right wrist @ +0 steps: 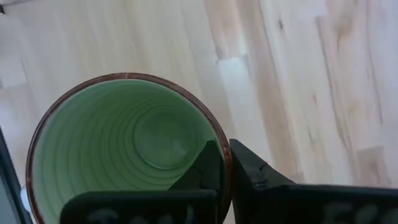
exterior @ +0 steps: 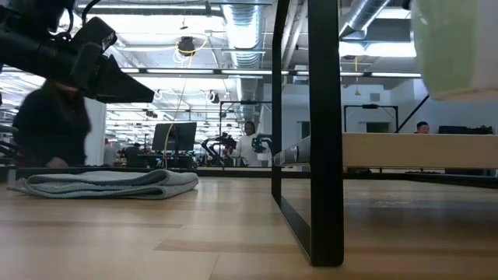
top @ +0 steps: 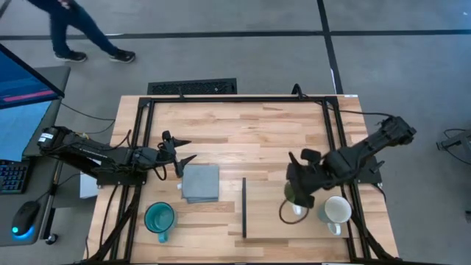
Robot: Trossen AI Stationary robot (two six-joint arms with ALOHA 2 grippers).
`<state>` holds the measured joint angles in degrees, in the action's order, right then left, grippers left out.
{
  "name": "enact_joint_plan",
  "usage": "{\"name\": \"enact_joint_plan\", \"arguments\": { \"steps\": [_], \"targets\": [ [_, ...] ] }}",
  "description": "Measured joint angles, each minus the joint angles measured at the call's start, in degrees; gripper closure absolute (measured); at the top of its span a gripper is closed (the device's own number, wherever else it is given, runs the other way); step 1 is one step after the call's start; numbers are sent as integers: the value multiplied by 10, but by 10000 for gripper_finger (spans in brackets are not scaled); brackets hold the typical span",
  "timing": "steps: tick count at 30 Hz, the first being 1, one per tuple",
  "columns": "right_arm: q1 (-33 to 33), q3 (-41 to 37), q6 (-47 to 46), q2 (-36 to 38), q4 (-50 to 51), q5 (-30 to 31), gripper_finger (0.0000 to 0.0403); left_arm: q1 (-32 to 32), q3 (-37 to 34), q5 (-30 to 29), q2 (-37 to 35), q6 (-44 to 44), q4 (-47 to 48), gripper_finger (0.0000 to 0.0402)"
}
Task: Stack small to large cups/mugs on shelf
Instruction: Put the green mug on the shelf
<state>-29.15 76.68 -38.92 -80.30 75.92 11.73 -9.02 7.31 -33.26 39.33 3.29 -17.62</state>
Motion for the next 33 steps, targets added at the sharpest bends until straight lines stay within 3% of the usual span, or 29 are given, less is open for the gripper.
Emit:
{"name": "enact_joint_plan", "arguments": {
  "steps": [5,18,24,33],
  "targets": [
    [-49,-28,-59,0,-38,4,380,0,0,17,0,9,-1,118],
    [-129,-33,-193,-8,-19,29,380,0,0,36,0,34,1,118],
    [-138,-37,-211,-14,-11,34,380,0,0,36,0,34,2,118],
    [-143,-103,-227,-14,-70,18,380,0,0,36,0,33,2,118]
  ]
}}
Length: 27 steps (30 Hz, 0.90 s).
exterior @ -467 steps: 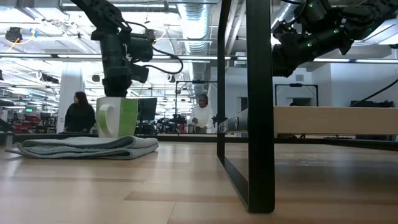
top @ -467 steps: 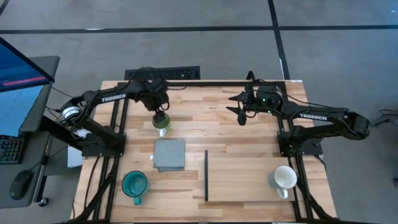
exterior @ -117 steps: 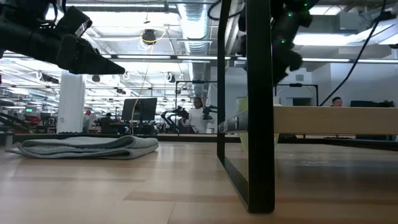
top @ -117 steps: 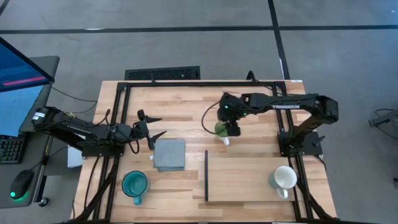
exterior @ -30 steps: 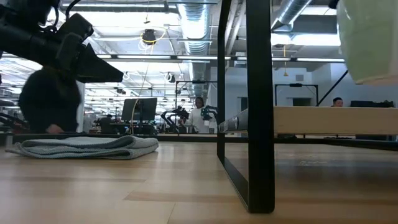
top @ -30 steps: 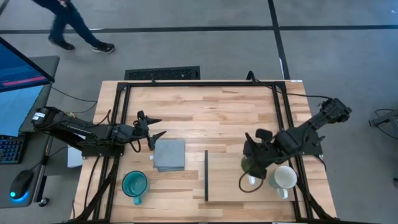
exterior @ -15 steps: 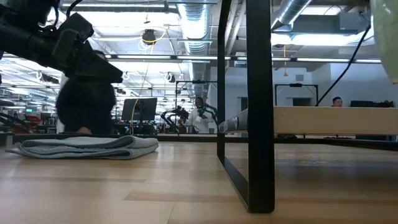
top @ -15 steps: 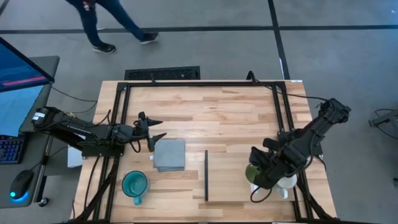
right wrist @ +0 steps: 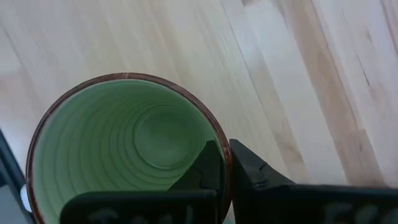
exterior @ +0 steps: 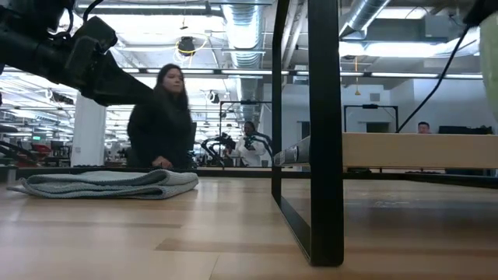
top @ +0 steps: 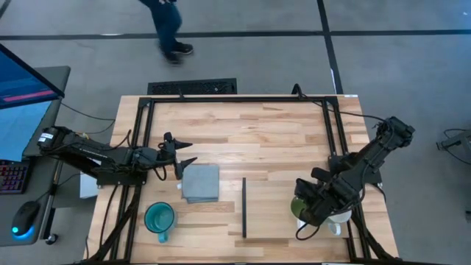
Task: Stack small to large cups/mugs on shelf
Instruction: Put the green mug on the shelf
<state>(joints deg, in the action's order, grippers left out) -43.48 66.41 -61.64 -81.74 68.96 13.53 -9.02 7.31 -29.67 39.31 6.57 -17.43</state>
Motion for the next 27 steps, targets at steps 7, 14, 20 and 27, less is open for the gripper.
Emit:
{"name": "enact_joint_plan", "arguments": {
  "steps": [7,14,20,27],
  "targets": [
    [-4,-13,-10,1,-4,-20,380,0,0,0,0,1,0,118],
    [-5,-13,-15,1,-2,-20,371,0,0,0,0,1,0,118],
    [-5,-13,-14,1,3,-23,302,0,0,0,0,2,0,118],
    [-5,-14,-9,1,13,-22,270,0,0,0,0,4,0,118]
  ]
}}
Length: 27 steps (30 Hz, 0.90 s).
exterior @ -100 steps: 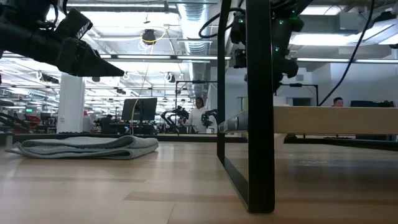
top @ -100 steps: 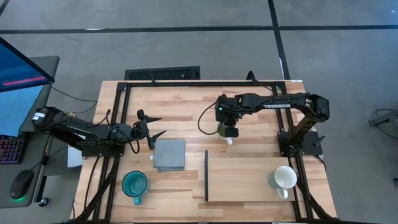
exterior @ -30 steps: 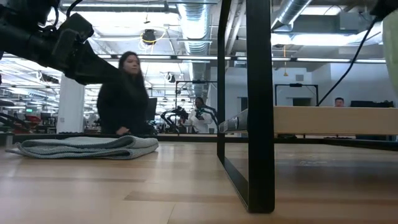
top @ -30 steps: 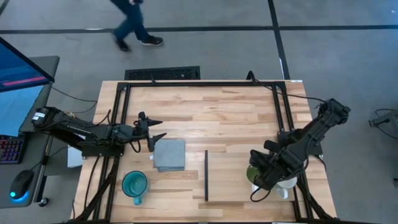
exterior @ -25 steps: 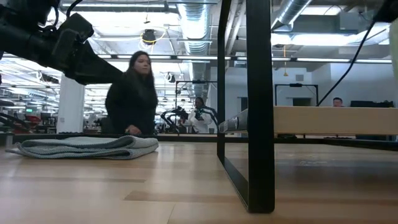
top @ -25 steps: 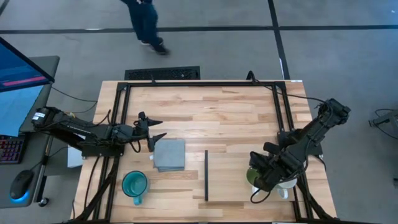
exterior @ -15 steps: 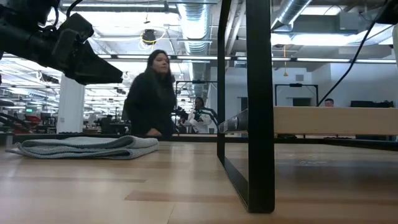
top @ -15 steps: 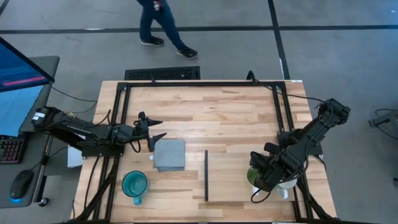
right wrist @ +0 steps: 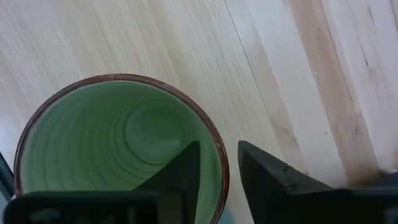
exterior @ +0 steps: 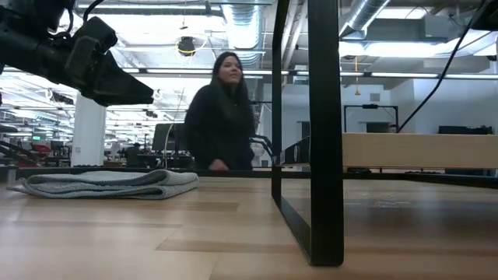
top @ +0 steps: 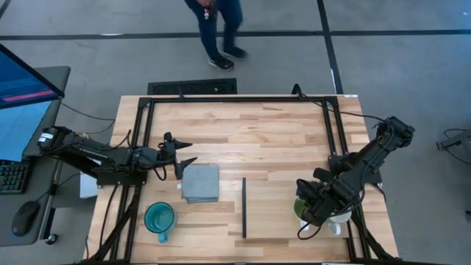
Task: Stack small to large cups/mugs on shelf
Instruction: Put the green mug on the shelf, then put the blue-green mug on the shelf
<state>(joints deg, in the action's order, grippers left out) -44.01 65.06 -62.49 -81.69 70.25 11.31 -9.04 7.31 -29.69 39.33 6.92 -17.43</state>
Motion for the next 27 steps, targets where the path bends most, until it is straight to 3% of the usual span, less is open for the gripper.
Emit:
{"name": "enact_joint_plan", "arguments": {
  "steps": [27],
  "targets": [
    [3,10,9,0,4,7,258,0,0,24,0,11,0,118]
  ]
}}
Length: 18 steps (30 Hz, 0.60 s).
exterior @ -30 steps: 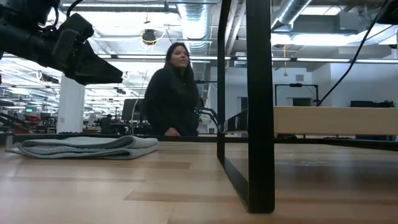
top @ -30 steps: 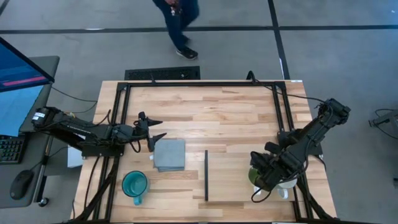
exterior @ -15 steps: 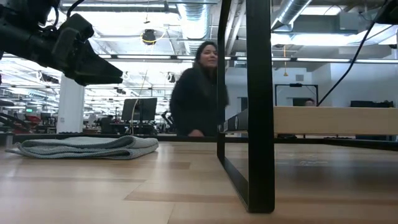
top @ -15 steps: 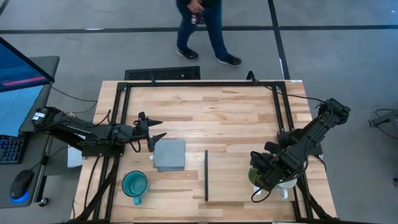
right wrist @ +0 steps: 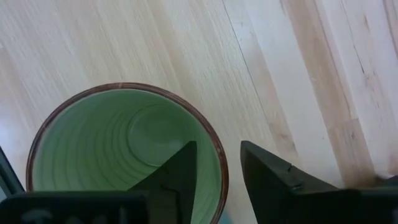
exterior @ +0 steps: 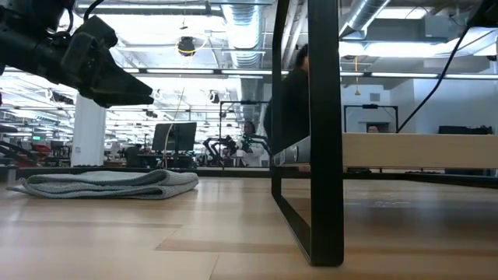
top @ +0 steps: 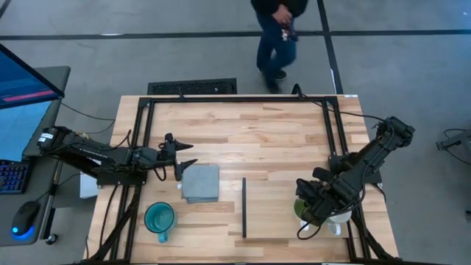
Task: Stack small to large cups/mugs on shelf
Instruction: Put the blue-green mug on the shelf
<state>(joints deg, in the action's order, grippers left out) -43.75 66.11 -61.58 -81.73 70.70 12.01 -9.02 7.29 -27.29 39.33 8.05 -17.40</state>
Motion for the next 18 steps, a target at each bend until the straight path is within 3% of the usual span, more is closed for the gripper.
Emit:
{"name": "enact_joint_plan", "arguments": {
  "steps": [10,18],
  "targets": [
    [0,0,-9,0,6,-1,253,0,0,0,0,0,0,118],
    [0,0,-6,0,6,-1,193,0,0,0,0,2,0,118]
  ]
}}
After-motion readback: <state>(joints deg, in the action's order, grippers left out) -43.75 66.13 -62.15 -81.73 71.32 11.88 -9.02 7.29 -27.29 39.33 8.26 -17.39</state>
